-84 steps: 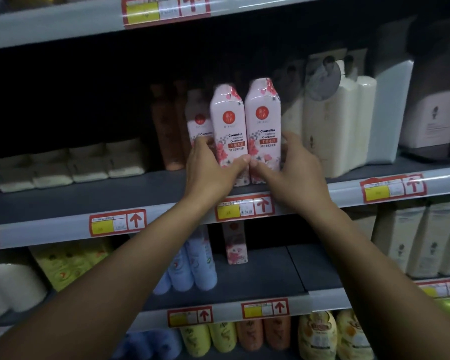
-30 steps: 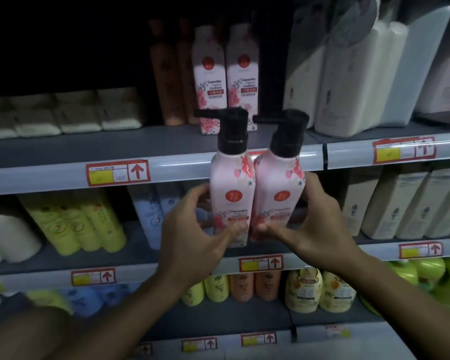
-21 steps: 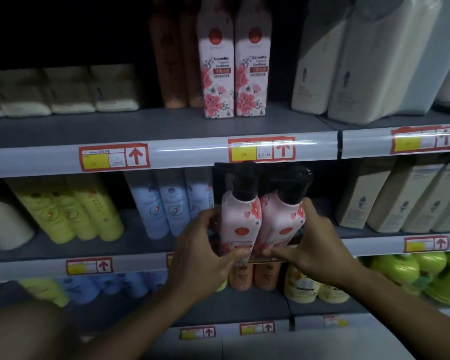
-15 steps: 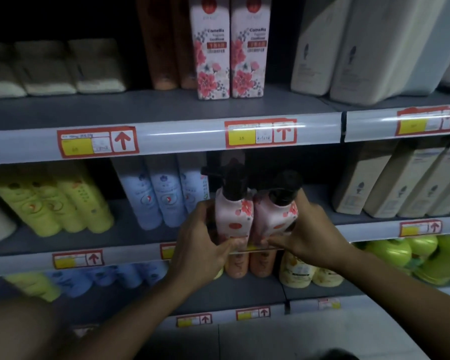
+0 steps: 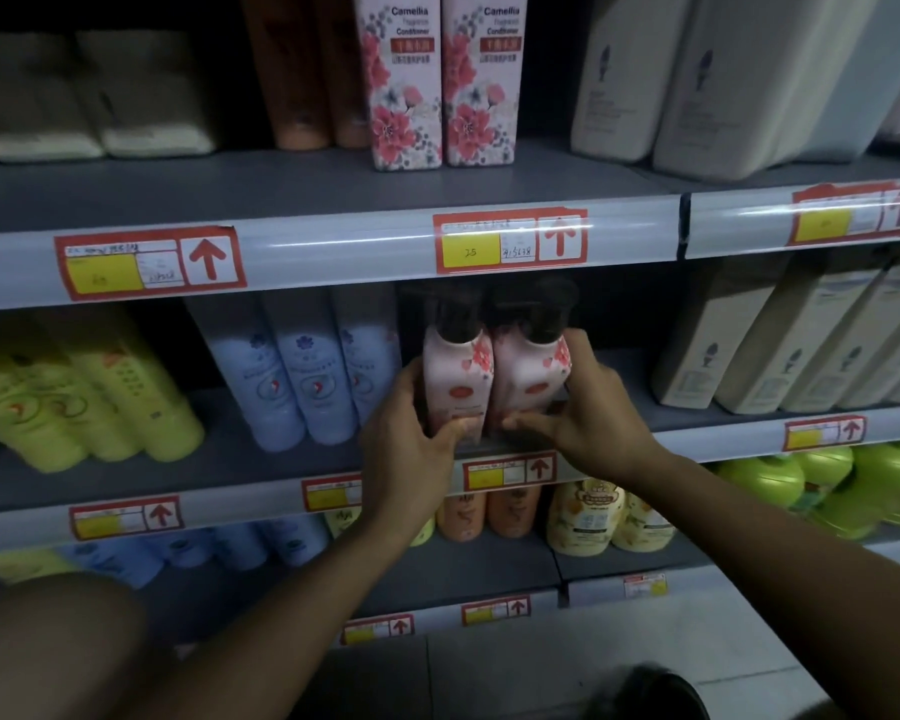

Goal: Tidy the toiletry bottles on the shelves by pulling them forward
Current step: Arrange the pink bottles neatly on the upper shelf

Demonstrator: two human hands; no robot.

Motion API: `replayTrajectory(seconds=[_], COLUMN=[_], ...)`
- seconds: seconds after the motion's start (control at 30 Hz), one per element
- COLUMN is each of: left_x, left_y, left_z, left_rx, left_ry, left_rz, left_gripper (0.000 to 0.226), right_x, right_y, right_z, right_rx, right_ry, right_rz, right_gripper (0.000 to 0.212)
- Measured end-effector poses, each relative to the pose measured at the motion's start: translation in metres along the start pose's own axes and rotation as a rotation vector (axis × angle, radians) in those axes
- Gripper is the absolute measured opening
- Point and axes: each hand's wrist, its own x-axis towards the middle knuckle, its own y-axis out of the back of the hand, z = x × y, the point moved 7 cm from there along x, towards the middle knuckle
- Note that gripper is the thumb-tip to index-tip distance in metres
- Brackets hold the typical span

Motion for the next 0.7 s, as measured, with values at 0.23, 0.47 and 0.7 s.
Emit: replayTrajectory(seconds=[0.23,0.47,0.7], left_x=[0.007,0.020,0.025], left_y=[-0.009,-0.013,-0.018], left_z=[0.005,0.003,-0.003], left_rx=[0.098,0.162,0.159], left_ry=[0.051,0.068,0.070], left_rz=[0.013,0.040,0.108], left_gripper=[0.063,0.057,0.058], right_x=[0.017,0.033,0.054], right_y=[0.008,0.009,-0.007], right_z=[0.021,0.048,0.053], right_rx=[-0.021,-0.033,-0.065], right_ry=[-0.065,-0.225,-0.294], right_rz=[-0.077,0.023,0.086], right_gripper=[0.079,0.068,0.057])
